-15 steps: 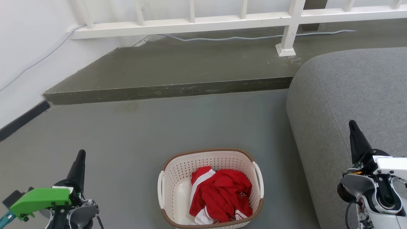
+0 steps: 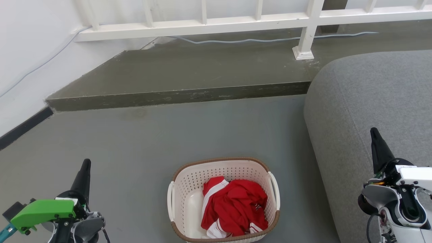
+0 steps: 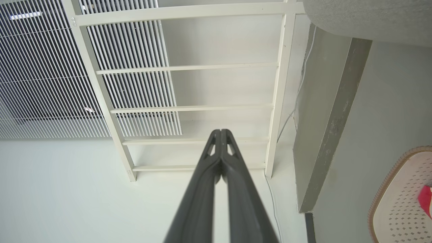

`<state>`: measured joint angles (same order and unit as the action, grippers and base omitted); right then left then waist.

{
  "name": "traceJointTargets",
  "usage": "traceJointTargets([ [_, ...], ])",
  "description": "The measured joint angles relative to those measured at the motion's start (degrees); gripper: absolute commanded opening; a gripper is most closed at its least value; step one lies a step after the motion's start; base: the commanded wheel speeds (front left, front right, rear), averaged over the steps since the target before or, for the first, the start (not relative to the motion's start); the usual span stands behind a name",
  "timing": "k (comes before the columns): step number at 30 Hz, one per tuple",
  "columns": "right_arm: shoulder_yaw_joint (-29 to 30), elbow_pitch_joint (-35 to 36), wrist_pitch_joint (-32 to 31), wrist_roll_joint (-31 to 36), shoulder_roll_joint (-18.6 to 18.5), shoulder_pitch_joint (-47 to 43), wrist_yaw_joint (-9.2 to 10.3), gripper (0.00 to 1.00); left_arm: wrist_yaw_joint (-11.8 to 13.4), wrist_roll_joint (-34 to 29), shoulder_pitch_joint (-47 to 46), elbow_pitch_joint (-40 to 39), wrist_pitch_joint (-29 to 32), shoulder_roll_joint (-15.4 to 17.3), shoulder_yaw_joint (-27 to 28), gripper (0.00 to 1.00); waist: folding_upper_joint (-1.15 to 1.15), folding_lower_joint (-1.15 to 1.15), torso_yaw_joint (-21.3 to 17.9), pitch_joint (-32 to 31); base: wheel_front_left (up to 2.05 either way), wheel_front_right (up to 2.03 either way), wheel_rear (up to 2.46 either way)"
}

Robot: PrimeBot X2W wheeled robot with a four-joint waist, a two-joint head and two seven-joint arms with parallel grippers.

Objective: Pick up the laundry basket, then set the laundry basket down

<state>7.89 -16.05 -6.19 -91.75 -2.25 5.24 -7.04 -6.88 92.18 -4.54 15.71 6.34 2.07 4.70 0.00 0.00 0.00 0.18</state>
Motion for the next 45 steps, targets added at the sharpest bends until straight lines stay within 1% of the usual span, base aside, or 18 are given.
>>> traceJointTargets([
  [14, 0.0, 0.0, 0.0, 0.0, 0.0, 0.0, 0.0, 0.0, 0.0, 0.0, 0.0, 0.0, 0.0, 0.0, 0.0, 0.0, 0.0, 0.0, 0.0, 0.0, 0.0, 0.0, 0.0],
  [15, 0.0, 0.0, 0.0, 0.0, 0.0, 0.0, 0.0, 1.0, 0.0, 0.0, 0.0, 0.0, 0.0, 0.0, 0.0, 1.0, 0.0, 0.0, 0.0, 0.0, 0.0, 0.0, 0.0],
  [16, 0.0, -0.5, 0.0, 0.0, 0.1, 0.0, 0.02, 1.0, 0.0, 0.0, 0.1, 0.5, 0.0, -0.1, 0.0, 1.0, 0.0, 0.0, 0.0, 0.0, 0.0, 0.0, 0.0],
  [17, 0.0, -1.1, 0.0, 0.0, 0.4, -0.3, 0.05, 0.0, 0.1, 0.0, 0.3, 1.2, 0.0, -0.3, -0.1, 0.0, 0.0, 0.0, 0.0, 0.0, 0.0, 0.0, 0.0],
  [18, 0.0, -1.7, 0.0, 0.0, 0.7, -0.8, 0.07, 0.0, 0.1, 0.0, 0.6, 1.8, 0.0, -0.6, -0.1, 0.0, 0.0, 0.0, 0.0, 0.0, 0.0, 0.0, 0.0],
  [19, 0.0, -1.7, 0.0, 0.0, 0.7, -0.8, 0.07, 1.0, 0.1, 0.0, 0.6, 1.8, 0.0, -0.6, -0.1, 1.0, 0.0, 0.0, 0.0, 0.0, 0.0, 0.0, 0.0],
  [20, -0.1, -2.7, 0.0, 0.0, 1.3, -2.1, 0.08, 1.0, 0.1, 0.0, 1.5, 2.8, 0.0, -1.2, -0.3, 1.0, 0.0, 0.0, 0.0, 0.0, 0.0, 0.0, 0.0],
  [23, -0.3, -2.8, 0.1, 0.0, 1.5, -2.5, 0.09, 1.0, 0.2, 0.0, 1.8, 2.8, -0.1, -1.3, -0.5, 1.0, 0.0, 0.0, 0.0, 0.0, 0.0, 0.0, 0.0],
  [34, -2.2, -1.0, 1.5, 0.6, 1.4, -2.4, 0.09, 1.0, 0.2, -0.9, 1.7, 1.5, -1.9, -1.3, -1.4, 1.0, 0.0, 0.0, 0.0, 0.1, 0.0, 0.0, 0.0],
  [39, -3.4, 0.0, 2.5, 2.1, 1.3, -2.3, 0.09, 1.0, 0.2, -2.6, 1.7, 0.5, -3.1, -1.2, -2.3, 1.0, 0.0, 0.0, 0.0, 0.1, 0.0, 0.0, 0.0],
  [45, -5.5, 1.3, 3.9, 5.3, 0.0, -2.2, 0.09, 1.0, 0.2, -5.2, 1.7, -0.3, -4.4, -0.8, -3.5, 1.0, 0.0, 0.0, 0.0, 0.2, 0.0, 0.0, 0.0],
])
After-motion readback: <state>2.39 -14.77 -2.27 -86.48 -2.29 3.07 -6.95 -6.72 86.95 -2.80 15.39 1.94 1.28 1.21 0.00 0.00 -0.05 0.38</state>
